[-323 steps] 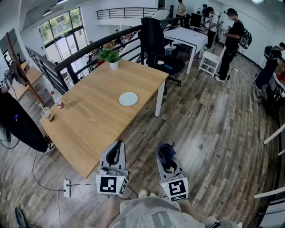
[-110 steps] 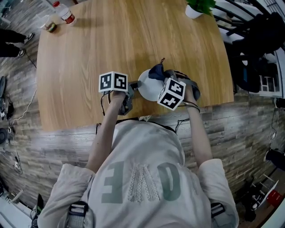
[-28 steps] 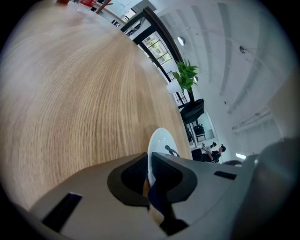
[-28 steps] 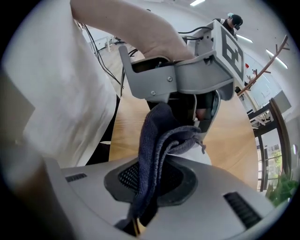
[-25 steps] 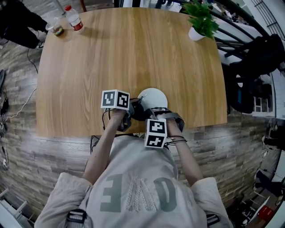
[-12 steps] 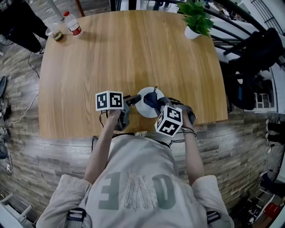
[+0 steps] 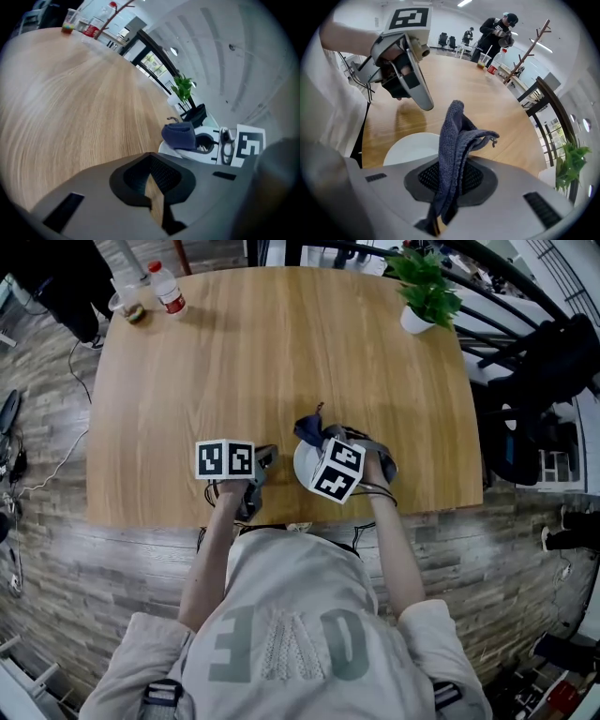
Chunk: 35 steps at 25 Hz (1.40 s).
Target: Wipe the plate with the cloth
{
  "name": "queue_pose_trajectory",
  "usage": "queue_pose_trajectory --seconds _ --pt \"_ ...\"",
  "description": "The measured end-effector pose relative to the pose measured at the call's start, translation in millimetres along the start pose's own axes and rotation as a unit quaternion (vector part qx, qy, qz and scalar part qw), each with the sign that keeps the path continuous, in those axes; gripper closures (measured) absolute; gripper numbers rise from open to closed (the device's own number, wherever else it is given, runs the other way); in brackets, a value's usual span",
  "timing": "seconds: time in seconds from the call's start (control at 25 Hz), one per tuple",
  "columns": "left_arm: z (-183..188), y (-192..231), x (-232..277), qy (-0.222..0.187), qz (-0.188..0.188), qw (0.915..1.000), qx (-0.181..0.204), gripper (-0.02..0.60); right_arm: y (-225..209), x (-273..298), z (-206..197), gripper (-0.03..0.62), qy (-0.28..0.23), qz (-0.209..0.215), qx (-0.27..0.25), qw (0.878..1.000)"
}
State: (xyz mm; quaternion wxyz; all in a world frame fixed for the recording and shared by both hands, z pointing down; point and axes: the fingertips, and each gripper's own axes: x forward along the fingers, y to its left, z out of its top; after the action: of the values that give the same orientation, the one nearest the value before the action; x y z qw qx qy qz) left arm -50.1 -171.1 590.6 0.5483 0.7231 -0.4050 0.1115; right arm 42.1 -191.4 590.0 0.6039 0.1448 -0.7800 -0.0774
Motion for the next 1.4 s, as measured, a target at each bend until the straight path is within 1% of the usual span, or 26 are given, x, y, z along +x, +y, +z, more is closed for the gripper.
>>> queue_pose_trajectory --seconds 0.04,0.08,0.24,0.4,0.52,0.64,0.8,0.88,1.04,1.12,1.2,1.28,1.4 --pt "-1.6 -0.3 -0.4 0.008 0.002 0.9999 0.011 0.575 -1.8 2.1 2.1 0.537 0.003 -0.002 -0.005 1.000" --pt "-1.1 -0.9 -1.2 0.008 0.000 0.9999 0.014 0.575 -3.4 4.1 3.5 0.537 0.006 -0.004 -0.010 1.000" --pt "5.8 1.6 -6.7 -0.008 -0.008 0.9999 -0.002 0.577 -0.5 11.9 5.6 0.537 0.019 0.000 -0.032 0.999" --pt "3.4 7.0 -8.4 0.002 -0.009 0.9999 -0.006 0.575 13.9 9.1 8.1 0.537 0.020 0.007 -0.052 0.998" --pt "0.9 13.6 -11.3 0.008 -0.003 0.9999 -0.007 0.575 39.7 2.9 16.1 0.537 0.008 0.035 -0.072 0.997" --pt "4.9 16.6 -14.2 -0.004 0.002 0.9999 -0.012 0.575 67.6 -5.3 18.0 0.537 -0.006 0.065 -0.090 0.994" --pt "12.6 15.8 -13.9 -0.018 0.003 0.9997 -0.016 0.575 96.0 -17.3 8.1 0.537 -0.006 0.092 -0.116 0.989" --pt "15.3 16.1 -13.5 -0.023 0.005 0.9996 -0.017 0.575 105.1 -21.8 2.0 0.537 0.000 0.096 -0.127 0.987" --pt "17.6 17.5 -13.8 -0.030 0.006 0.9994 -0.018 0.575 117.9 -25.9 -7.8 0.537 0.013 0.096 -0.152 0.984" --pt "21.5 14.5 -14.0 -0.038 0.000 0.9991 -0.019 0.575 117.8 -26.2 -9.5 0.537 0.011 0.094 -0.152 0.984" --pt "25.5 7.9 -13.6 -0.046 -0.010 0.9988 -0.018 0.575 112.2 -26.7 -7.9 0.537 0.003 0.085 -0.139 0.987" --pt "28.4 -0.6 -13.4 -0.050 -0.017 0.9986 -0.009 0.575 101.2 -29.4 -3.9 0.537 -0.006 0.068 -0.116 0.991" --pt "37.7 -13.6 -19.7 -0.063 -0.013 0.9976 0.026 0.575 77.1 -39.5 7.9 0.537 -0.026 0.031 -0.085 0.996"
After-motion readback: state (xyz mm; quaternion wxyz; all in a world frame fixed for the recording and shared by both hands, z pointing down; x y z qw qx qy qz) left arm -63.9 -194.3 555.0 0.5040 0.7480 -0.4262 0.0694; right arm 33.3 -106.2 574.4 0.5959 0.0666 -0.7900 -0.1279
